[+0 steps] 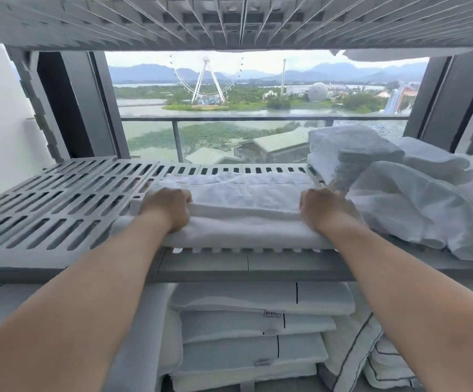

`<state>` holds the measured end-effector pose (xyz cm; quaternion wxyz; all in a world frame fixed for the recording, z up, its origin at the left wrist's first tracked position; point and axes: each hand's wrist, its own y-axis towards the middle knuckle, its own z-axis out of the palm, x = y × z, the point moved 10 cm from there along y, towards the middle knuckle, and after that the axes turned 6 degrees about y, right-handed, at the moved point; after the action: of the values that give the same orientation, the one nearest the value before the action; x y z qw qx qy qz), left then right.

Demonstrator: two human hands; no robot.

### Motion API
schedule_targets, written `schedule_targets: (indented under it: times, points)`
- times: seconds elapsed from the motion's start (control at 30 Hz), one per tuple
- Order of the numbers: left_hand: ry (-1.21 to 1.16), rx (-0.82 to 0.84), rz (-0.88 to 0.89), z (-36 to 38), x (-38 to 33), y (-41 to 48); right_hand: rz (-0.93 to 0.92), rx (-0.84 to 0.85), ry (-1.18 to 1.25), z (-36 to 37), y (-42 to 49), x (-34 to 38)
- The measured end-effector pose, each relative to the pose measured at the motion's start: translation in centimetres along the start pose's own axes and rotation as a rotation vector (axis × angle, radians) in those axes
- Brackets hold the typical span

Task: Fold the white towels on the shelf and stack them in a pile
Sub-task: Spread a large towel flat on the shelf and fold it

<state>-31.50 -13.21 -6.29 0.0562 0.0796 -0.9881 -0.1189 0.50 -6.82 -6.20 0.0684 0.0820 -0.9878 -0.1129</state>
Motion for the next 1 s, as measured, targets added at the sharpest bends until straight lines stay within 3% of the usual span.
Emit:
schedule_targets:
  times: [0.07, 0.2, 0.37, 0.47, 0.63, 0.8, 0.87, 1.0]
  points:
    - [-0.084, 0.058, 0.032, 1.7, 0.2, 1.1, -0.062, 0.043, 0.075, 1.5, 1.3, 0.4]
    - [-0.099, -0.085, 0.11, 1.4, 0.5, 1.9, -0.181, -0.04, 0.164, 2.3, 2.5, 0.7]
    - [-0.073, -0.384, 0.112, -1.6, 1.2, 1.2, -0.315, -0.286, 0.222, -0.8, 3.2, 2.1]
    - [0.0, -0.36, 0.065, -0.6, 1.6, 1.6, -0.321, -0.4, 0.223, -1.8, 3.1, 2.5]
    - [0.002, -0.17, 0.042, 1.7, 1.5, 2.4, -0.247, -0.076, 0.222, 3.1, 4.8, 1.8]
    - [-0.005, -0.359, 0.008, -0.5, 2.5, 1.0, -0.271, -0.288, 0.234, 0.6, 4.8, 2.4]
    - [0.026, -0.45, 0.032, -1.4, 2.0, 0.6, -0.245, -0.295, 0.243, 0.5, 5.3, 1.8]
    - [-0.038, -0.234, 0.073, 1.1, 1.4, 1.8, -0.229, -0.073, 0.243, 3.5, 6.1, 1.2]
